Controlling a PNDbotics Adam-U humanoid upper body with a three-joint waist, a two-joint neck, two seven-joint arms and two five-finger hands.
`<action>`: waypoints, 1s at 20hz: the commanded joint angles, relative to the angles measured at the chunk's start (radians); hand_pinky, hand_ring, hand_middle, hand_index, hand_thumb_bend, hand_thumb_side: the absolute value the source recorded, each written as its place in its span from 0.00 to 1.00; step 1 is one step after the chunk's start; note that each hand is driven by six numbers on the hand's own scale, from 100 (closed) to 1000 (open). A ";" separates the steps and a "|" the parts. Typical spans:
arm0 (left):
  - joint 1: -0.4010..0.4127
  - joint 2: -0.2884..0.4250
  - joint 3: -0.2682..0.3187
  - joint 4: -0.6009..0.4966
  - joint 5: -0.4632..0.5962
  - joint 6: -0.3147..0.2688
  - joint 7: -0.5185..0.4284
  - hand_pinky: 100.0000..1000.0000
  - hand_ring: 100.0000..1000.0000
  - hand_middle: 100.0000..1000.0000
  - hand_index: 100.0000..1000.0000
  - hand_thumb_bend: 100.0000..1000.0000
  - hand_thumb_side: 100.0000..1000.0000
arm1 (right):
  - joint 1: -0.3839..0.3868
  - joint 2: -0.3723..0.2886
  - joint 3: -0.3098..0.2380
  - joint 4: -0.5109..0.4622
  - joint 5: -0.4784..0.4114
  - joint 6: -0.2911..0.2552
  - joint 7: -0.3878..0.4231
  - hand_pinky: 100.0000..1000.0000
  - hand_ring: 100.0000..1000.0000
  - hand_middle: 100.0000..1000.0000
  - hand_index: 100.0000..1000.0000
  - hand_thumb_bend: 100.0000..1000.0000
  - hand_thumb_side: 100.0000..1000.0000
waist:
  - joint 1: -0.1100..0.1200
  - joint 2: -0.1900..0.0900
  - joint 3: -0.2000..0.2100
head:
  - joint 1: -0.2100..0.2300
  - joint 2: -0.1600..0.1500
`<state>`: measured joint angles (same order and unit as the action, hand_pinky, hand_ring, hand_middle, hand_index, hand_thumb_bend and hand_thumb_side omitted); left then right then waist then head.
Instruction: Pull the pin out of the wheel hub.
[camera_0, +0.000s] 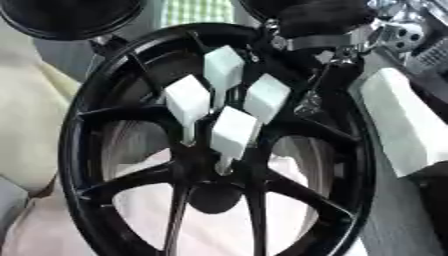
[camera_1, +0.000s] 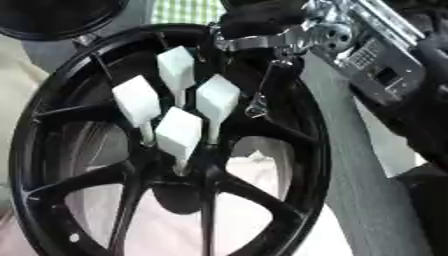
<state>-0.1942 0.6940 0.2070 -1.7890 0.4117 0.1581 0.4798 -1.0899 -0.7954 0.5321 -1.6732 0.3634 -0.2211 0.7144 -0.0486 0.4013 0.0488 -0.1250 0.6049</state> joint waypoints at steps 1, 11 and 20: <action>-0.006 0.020 0.011 -0.018 -0.008 0.003 0.001 0.71 0.68 0.74 0.75 0.96 0.60 | -0.010 -0.012 -0.007 -0.003 -0.008 0.004 -0.010 0.72 0.58 0.57 0.68 0.44 0.00 | 0.006 -0.018 0.002 | -0.003 0.000; -0.005 0.019 0.010 -0.019 -0.010 0.005 0.001 0.71 0.68 0.74 0.75 0.96 0.60 | -0.006 -0.011 -0.004 -0.002 -0.047 0.031 -0.024 0.72 0.57 0.53 0.61 0.42 0.00 | 0.004 -0.018 0.003 | -0.001 0.004; -0.004 0.021 0.010 -0.019 -0.011 0.006 0.001 0.72 0.68 0.74 0.74 0.95 0.60 | -0.006 -0.014 -0.008 -0.006 -0.079 0.052 -0.008 0.70 0.53 0.47 0.56 0.39 0.00 | 0.002 -0.020 0.001 | 0.000 0.006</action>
<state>-0.1943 0.6939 0.2068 -1.7894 0.4043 0.1628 0.4812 -1.0810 -0.7951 0.5401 -1.6732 0.2975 -0.1734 0.7059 -0.0512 0.4013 0.0496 -0.1252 0.6134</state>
